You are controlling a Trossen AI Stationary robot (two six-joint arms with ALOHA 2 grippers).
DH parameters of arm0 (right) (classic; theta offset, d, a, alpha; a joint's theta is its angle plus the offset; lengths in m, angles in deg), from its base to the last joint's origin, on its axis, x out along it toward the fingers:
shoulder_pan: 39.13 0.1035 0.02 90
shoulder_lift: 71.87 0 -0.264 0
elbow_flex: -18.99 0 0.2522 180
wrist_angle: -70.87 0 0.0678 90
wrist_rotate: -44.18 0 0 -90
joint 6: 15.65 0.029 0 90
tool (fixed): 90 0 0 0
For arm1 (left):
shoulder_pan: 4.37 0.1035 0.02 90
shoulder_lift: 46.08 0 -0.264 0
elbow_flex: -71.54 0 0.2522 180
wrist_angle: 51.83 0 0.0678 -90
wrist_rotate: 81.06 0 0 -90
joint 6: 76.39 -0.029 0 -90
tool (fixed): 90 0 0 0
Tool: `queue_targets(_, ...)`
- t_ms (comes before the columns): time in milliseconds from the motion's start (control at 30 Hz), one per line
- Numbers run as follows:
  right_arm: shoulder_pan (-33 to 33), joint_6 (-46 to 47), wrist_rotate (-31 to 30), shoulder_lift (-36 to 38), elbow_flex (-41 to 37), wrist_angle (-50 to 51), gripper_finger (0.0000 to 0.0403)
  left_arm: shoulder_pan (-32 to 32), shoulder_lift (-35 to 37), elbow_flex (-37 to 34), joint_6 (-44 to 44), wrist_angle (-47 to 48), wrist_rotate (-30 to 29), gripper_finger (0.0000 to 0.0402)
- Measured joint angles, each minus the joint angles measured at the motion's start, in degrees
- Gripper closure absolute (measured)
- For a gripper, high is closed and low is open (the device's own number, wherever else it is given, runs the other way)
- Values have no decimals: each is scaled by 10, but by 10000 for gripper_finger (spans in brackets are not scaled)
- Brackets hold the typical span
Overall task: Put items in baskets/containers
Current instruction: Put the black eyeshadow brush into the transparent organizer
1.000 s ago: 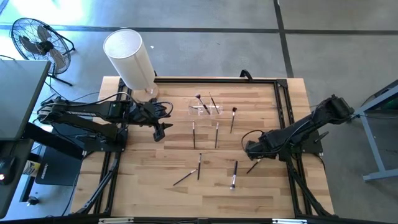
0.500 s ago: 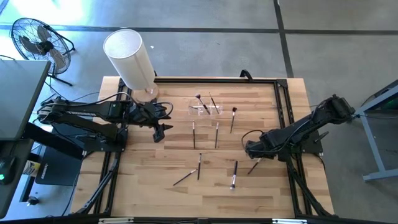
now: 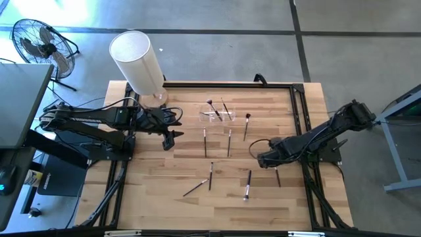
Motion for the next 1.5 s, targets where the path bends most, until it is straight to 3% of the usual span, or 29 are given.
queue_targets(433, 14, -113, -100, -1, 55, -58, 402, 0, 0, 0, 0, 4, 15, 200)
queue_targets(633, 11, -184, -181, 0, 82, -64, 403, 0, 0, 0, 0, 4, 14, 200)
queue_targets(767, -11, -241, -234, 1, 78, -144, 403, 0, 0, 0, 0, -3, 5, 200)
queue_targets(867, -53, -344, -208, 4, 55, -268, 403, 0, 0, 0, 0, -24, -14, 200)
queue_targets(1167, -257, -641, -26, 4, 4, -649, 403, 0, -19, 0, 0, -115, -85, 200)
queue_targets(1333, -374, -753, 78, 4, 5, -782, 402, 21, -22, 0, 8, -136, -136, 200)
queue_targets(1500, -445, -896, 92, 4, 6, -850, 402, 53, -23, 0, 40, -132, -139, 200)
